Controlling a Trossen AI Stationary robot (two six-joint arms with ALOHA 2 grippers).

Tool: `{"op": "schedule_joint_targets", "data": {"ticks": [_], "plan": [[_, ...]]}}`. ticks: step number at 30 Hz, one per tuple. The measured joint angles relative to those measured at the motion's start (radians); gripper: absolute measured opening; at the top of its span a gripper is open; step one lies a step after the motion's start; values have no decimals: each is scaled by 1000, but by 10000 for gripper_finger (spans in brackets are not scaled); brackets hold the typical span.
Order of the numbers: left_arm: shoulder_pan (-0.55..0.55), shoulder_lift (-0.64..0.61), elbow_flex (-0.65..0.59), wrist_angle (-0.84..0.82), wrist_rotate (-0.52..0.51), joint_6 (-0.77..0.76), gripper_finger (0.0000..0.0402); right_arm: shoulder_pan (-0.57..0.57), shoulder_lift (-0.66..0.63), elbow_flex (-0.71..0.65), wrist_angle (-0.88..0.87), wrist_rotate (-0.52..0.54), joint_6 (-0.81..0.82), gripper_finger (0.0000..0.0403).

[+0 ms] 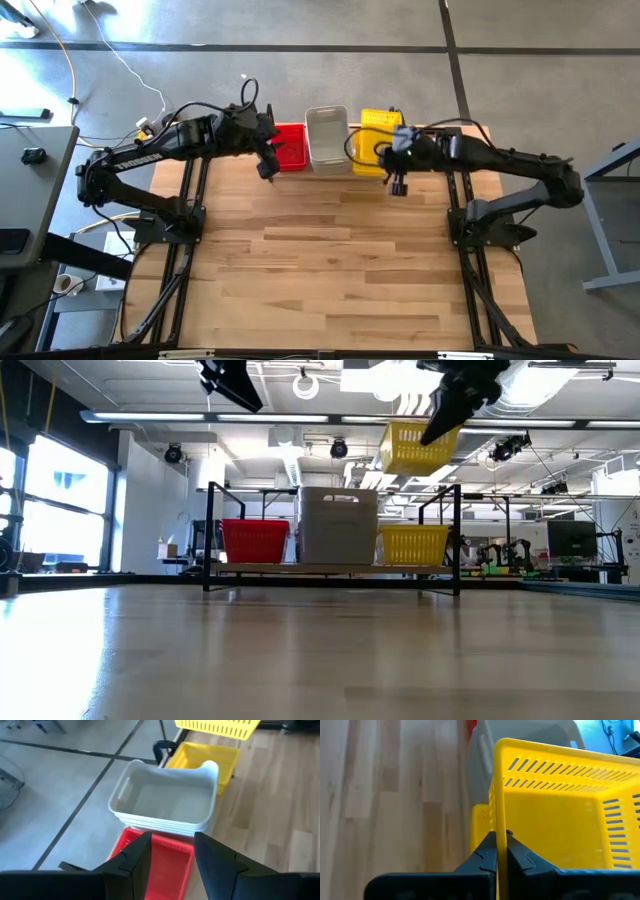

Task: Stack baskets on shelf by color
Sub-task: Stack the yellow bin on the top of the other yellow bins on the shelf

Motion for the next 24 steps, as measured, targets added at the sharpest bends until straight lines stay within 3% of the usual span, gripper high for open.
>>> {"op": "schedule_joint_targets", "data": {"ticks": [11,24], "plan": [[72,-1,0,2,0,-3,137,-133,38,-141,192,-169,-137,0],[113,3,0,3,0,-1,137,-197,60,-235,256,-221,-135,0]]}}
